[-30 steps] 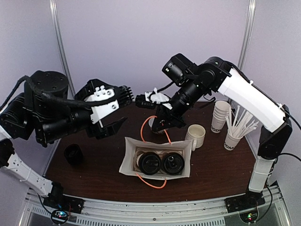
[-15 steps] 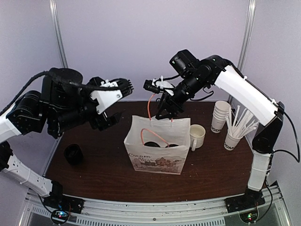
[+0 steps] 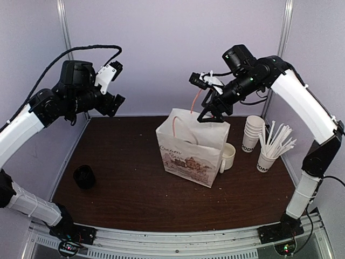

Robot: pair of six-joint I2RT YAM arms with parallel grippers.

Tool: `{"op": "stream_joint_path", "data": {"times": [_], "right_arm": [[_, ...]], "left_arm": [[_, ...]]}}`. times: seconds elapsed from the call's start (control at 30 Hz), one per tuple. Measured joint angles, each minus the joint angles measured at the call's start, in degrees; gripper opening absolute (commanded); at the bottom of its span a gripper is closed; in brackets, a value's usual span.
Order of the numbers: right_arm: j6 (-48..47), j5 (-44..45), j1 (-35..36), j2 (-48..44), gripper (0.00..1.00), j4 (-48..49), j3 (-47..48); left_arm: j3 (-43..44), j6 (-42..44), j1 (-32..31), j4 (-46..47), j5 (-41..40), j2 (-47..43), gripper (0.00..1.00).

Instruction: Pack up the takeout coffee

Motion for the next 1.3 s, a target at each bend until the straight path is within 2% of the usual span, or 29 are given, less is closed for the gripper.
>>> {"op": "stream_joint_path", "data": {"times": [0.2, 0.37, 0.57, 0.73, 0.97, 1.07, 1.17, 1.3], "right_arm": [[0.2, 0.5, -9.3, -9.7, 0.88, 2.4, -11.2], [0.8, -1.4, -13.7, -9.2, 0.87, 4.5, -14.5], [1.8, -3.1, -14.0, -5.0, 0.85, 6.0, -14.3], [2.6, -4.3, -14.0, -1.7, 0.85, 6.2, -10.2], [3.0, -5.2, -14.3, 0.0, 0.85, 4.5, -4.6], [2.9, -4.9, -16.0, -2.0, 0.85, 4.2, -5.3], [2.9, -3.3, -19.4, -6.8, 0.81, 4.3, -11.0], [2.8, -0.9, -24.5, -14.8, 0.71, 3.9, -21.7]], "left_arm": [[0.2, -5.1, 4.3, -0.4, 6.6, 5.0, 0.86], [0.2, -6.5, 4.4, -0.3, 10.0, 6.0, 0.87], [0.2, -6.9, 4.5, -0.1, 11.8, 6.0, 0.87], [0.2, -6.8, 4.5, 0.0, 12.3, 6.0, 0.87], [0.2, -6.6, 4.5, -0.5, 13.4, 6.0, 0.95], [3.6, -6.3, 4.5, -4.7, 15.5, 7.3, 0.96], [10.6, -6.9, 4.5, -9.1, 19.3, 10.9, 0.91], [17.5, -9.5, 4.5, -12.7, 25.9, 14.8, 0.86]]}}
